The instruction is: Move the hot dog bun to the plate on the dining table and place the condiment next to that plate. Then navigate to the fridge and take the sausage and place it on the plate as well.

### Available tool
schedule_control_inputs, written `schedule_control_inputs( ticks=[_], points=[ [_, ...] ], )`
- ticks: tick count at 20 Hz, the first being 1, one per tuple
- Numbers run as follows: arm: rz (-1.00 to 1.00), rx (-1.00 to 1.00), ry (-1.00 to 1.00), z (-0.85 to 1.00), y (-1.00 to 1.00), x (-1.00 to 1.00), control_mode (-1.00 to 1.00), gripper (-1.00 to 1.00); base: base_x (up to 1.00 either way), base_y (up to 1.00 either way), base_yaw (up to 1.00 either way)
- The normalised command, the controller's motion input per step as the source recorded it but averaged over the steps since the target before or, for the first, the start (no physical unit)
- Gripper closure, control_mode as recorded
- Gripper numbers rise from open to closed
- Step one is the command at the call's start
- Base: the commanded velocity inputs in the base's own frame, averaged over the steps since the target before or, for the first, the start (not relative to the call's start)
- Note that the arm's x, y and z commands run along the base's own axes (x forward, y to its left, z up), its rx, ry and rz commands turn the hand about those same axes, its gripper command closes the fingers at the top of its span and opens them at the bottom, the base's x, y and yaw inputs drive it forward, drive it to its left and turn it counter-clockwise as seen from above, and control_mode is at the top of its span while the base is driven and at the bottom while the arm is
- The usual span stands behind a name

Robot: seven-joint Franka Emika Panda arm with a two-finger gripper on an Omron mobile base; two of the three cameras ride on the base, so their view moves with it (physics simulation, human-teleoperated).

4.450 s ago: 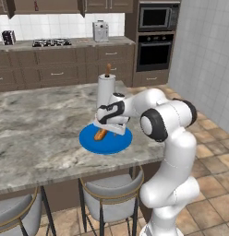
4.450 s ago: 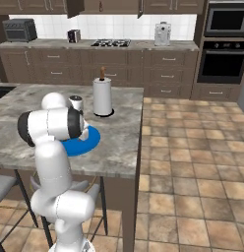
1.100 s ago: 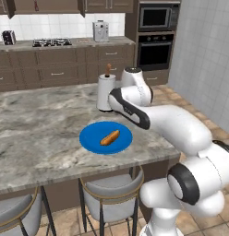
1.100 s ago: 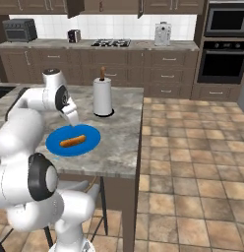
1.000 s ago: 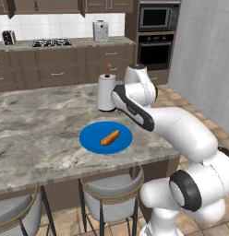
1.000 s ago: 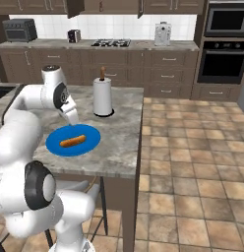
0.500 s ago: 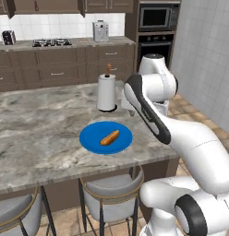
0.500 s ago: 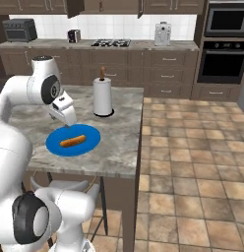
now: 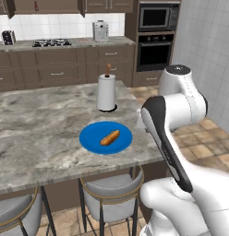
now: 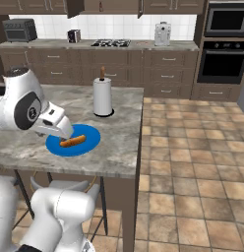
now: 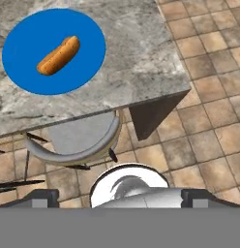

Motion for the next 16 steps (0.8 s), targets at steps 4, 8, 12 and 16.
schedule_control_inputs(
  ticks=[4, 8, 12, 16],
  points=[
    [0.31, -0.06, -0.16, 0.21, -0.25, -0.97, -1.0, -1.0, 0.0, 0.0, 0.0],
    [0.01, 0.0, 0.0, -0.14, -0.05, -0.42, -1.0, -1.0, 0.0, 0.0, 0.0],
    [0.0, 0.0, 0.0, -0.07, 0.0, -0.01, -1.0, -1.0, 0.0, 0.0, 0.0],
    [-0.08, 0.0, 0.0, -0.13, -0.2, -0.24, -1.0, -1.0, 0.0, 0.0, 0.0]
  ],
)
